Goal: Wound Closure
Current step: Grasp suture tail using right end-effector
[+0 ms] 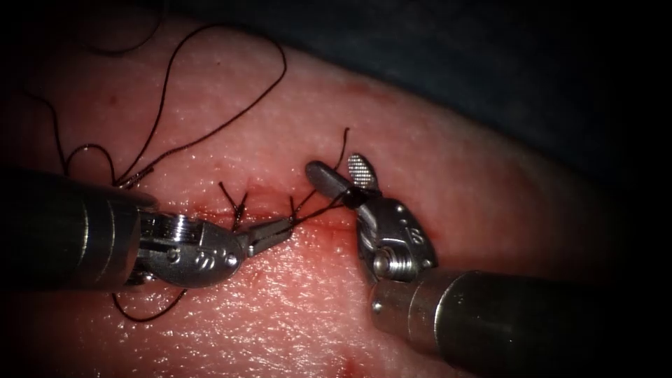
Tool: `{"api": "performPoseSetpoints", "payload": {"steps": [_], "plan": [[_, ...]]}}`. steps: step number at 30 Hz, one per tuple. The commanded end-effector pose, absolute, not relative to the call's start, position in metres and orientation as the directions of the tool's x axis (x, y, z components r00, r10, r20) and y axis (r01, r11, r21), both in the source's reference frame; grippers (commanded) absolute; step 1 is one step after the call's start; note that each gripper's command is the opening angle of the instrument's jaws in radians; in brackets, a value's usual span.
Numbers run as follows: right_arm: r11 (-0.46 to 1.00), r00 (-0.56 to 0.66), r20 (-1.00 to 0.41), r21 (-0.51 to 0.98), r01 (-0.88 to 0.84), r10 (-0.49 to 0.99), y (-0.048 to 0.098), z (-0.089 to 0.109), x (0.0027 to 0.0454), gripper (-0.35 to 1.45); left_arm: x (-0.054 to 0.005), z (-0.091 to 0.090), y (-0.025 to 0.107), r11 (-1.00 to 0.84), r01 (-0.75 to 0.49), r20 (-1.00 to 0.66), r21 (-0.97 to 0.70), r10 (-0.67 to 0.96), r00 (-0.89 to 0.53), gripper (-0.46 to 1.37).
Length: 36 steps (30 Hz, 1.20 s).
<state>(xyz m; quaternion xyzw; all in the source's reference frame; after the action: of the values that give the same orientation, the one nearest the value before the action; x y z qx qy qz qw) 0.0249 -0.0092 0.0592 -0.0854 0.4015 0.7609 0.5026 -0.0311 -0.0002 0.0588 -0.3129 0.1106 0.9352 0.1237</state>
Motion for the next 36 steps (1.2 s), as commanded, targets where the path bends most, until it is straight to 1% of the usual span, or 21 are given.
{"api": "performPoseSetpoints", "payload": {"steps": [1,8,21,27,33,36], "plan": [[-0.174,-0.482,-0.533,0.526,-0.833,0.696,-0.0090,0.0593,0.0250,0.94,-0.0312,0.0589,-0.0001,-0.947,-0.297,-0.613,0.122,0.164,-0.773,-0.35],[-0.169,-0.477,-0.537,0.523,-0.835,0.696,-0.0078,0.0601,0.0248,0.91,-0.0317,0.0591,0.0000,-0.949,-0.290,-0.616,0.122,0.157,-0.772,-0.35],[-0.153,-0.460,-0.556,0.510,-0.847,0.692,-0.0061,0.0620,0.0261,0.84,-0.0322,0.0589,0.0000,-0.949,-0.289,-0.616,0.122,0.156,-0.772,-0.35],[-0.152,-0.452,-0.560,0.499,-0.853,0.695,-0.0062,0.0625,0.0258,0.85,-0.0323,0.0589,0.0000,-0.950,-0.289,-0.616,0.121,0.156,-0.772,-0.35],[-0.146,-0.399,-0.557,0.442,-0.885,0.728,-0.0064,0.0637,0.0257,0.87,-0.0323,0.0589,0.0000,-0.952,-0.282,-0.618,0.123,0.149,-0.772,-0.35],[-0.141,-0.382,-0.559,0.425,-0.894,0.736,-0.0065,0.0643,0.0257,0.85,-0.0323,0.0588,-0.0001,-0.952,-0.281,-0.618,0.123,0.148,-0.772,-0.35]]}}
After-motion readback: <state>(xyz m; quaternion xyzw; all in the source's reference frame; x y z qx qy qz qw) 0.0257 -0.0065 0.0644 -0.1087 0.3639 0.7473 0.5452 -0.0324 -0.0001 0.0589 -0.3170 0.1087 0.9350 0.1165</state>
